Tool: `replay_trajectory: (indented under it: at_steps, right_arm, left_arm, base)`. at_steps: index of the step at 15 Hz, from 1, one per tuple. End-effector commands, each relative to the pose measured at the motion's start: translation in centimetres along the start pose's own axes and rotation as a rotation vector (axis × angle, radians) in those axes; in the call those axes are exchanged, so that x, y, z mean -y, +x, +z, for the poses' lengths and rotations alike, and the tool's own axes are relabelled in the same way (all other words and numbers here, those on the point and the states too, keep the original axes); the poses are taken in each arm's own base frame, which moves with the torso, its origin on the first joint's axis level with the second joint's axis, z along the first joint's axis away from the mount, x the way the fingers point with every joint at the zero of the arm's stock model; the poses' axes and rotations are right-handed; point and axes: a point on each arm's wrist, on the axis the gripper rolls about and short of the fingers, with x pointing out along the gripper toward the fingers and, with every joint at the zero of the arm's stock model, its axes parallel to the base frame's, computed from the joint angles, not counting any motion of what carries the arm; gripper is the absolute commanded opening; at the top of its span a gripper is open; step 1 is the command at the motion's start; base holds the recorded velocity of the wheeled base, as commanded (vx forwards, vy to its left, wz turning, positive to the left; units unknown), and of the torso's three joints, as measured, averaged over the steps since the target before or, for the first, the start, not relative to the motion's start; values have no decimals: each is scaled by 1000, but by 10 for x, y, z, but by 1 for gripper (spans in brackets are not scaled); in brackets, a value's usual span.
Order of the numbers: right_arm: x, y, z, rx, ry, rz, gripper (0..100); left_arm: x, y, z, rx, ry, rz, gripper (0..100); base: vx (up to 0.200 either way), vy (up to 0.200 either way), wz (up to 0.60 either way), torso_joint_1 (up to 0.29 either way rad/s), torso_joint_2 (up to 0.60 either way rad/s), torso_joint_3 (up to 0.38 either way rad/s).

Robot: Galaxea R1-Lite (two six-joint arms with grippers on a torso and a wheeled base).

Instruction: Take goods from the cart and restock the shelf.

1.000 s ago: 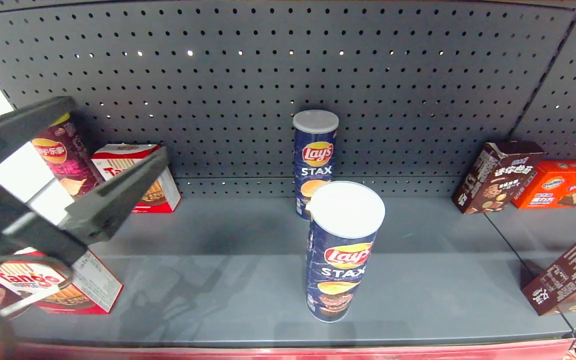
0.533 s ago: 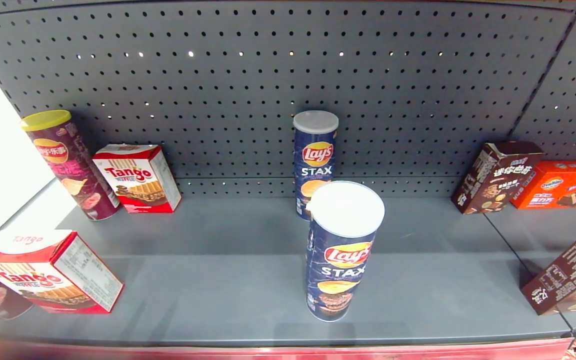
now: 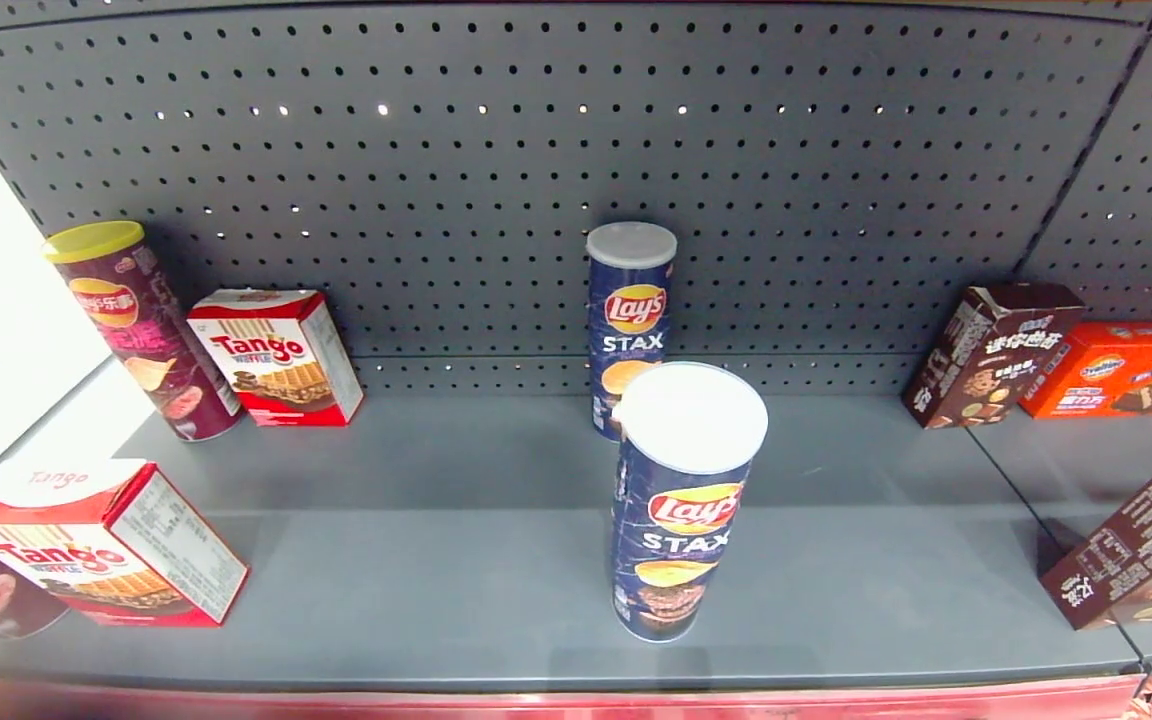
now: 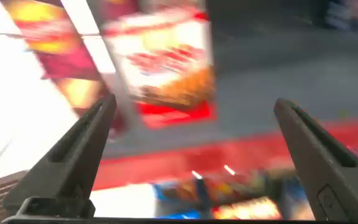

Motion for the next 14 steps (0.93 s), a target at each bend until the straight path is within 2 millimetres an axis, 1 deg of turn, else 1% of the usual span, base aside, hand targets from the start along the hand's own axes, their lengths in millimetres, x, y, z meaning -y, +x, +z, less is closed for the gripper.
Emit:
replay_trajectory:
  at_steps: [1, 2, 4, 7, 9, 10, 14]
  right_arm:
    - [0, 0, 0, 0, -1, 0, 100]
    - [0, 0, 0, 0, -1, 0, 100]
    - [0, 0, 0, 0, -1, 0, 100]
    - [0, 0, 0, 0, -1, 0, 100]
    - [0, 0, 0, 0, -1, 0, 100]
    - [0, 0, 0, 0, -1, 0, 100]
    - [0, 0, 0, 0, -1, 0, 100]
  left_arm:
    - [5, -8, -11, -5, -1, -69, 100]
    - [6, -8, -17, -60, -5, -105, 100]
    - [6, -8, -17, -65, -31, -100, 100]
    - [7, -8, -18, -74, -121, -99, 100]
    - [6, -8, -18, -78, -115, -91, 100]
    - [5, -9, -26, -169, -47, 5, 100]
    - [5, -9, -24, -162, -77, 4, 100]
  base:
    - [0, 0, 0, 0, 0, 0]
    - [0, 0, 0, 0, 0, 0]
    - [0, 0, 0, 0, 0, 0]
    - [0, 0, 0, 0, 0, 0]
    - [0, 0, 0, 0, 0, 0]
    - [0, 0, 0, 0, 0, 0]
    - [0, 0, 0, 0, 0, 0]
